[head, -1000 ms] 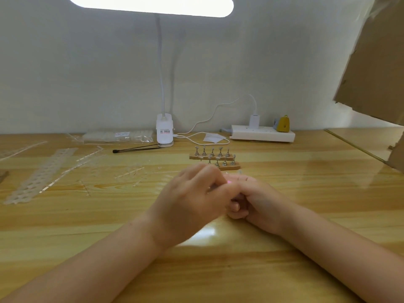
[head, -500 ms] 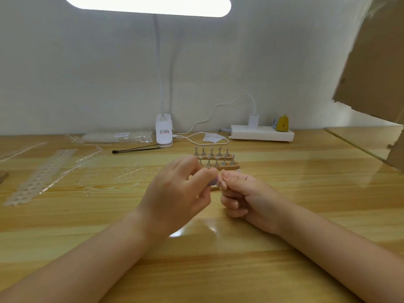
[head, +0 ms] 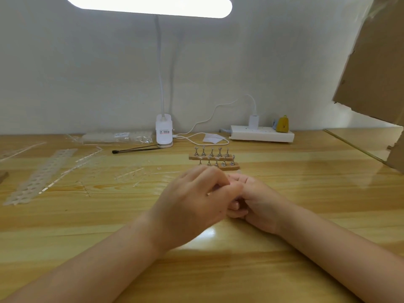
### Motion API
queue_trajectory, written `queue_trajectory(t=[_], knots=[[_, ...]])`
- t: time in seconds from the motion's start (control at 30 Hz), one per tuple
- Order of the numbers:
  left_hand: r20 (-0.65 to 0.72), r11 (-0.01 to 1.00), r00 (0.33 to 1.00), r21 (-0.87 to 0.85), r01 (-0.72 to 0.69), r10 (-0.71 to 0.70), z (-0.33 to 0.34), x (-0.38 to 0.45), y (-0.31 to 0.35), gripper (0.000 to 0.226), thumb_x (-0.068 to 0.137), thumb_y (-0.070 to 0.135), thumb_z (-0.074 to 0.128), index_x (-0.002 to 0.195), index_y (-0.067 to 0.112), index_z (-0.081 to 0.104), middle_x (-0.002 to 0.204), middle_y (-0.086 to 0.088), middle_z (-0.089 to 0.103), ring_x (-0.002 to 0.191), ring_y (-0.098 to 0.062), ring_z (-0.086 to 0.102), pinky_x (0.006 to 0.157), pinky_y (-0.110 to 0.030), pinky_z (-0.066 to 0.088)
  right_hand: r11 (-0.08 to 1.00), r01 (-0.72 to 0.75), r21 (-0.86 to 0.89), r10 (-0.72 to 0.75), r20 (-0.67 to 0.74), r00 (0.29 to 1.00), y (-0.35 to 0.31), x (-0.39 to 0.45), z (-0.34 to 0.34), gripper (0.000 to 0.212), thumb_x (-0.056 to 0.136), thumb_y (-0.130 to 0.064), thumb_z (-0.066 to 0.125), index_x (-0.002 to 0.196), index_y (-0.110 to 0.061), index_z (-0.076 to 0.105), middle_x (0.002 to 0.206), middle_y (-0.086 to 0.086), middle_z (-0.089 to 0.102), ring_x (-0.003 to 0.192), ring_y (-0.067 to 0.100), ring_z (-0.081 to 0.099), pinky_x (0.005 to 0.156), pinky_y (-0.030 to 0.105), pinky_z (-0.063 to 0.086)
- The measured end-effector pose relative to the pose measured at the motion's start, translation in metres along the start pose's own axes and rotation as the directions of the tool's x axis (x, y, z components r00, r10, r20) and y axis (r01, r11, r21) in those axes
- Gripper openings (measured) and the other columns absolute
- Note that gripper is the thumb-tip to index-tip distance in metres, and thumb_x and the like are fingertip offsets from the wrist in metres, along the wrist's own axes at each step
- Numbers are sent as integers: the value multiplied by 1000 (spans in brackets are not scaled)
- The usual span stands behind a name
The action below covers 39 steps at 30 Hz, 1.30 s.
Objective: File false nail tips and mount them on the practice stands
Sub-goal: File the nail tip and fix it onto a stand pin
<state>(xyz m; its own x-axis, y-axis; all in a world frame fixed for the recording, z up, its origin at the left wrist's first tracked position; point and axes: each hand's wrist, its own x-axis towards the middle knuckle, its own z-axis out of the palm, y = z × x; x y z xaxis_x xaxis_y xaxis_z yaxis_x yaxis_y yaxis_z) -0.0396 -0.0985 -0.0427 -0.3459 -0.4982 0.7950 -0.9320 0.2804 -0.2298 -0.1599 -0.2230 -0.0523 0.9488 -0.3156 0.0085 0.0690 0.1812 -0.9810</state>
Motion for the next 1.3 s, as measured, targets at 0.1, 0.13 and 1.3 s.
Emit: queue_trajectory(t=[0.1, 0.13, 1.3], knots=[[32, 995, 997, 73, 71, -73, -5, -5, -15, 22, 72, -2, 72, 91, 8, 75, 78, -9, 63, 65, -24, 60, 59, -37, 53, 994, -10, 110, 14, -38, 999, -2, 0, -1, 18, 91, -25, 53, 78, -12, 52, 62, -1, 28, 48, 6, 34, 39, 15, 24], [20, 994, 996, 70, 87, -88, -7, -6, -18, 21, 73, -3, 71, 91, 8, 74, 77, -10, 64, 65, -24, 60, 58, -38, 53, 993, -3, 117, 8, -40, 999, -1, 0, -1, 20, 89, -27, 54, 75, -13, 52, 61, -1, 26, 49, 6, 34, 39, 15, 23], [-79, 996, 995, 66, -53, 58, -1, -3, -9, 26, 84, 5, 63, 105, 17, 55, 95, -2, 56, 78, -17, 58, 76, -27, 49, 996, -61, 61, 59, 33, 998, -5, -2, 0, 13, 83, -14, 60, 82, -8, 48, 54, -5, 32, 46, 6, 36, 40, 15, 24]])
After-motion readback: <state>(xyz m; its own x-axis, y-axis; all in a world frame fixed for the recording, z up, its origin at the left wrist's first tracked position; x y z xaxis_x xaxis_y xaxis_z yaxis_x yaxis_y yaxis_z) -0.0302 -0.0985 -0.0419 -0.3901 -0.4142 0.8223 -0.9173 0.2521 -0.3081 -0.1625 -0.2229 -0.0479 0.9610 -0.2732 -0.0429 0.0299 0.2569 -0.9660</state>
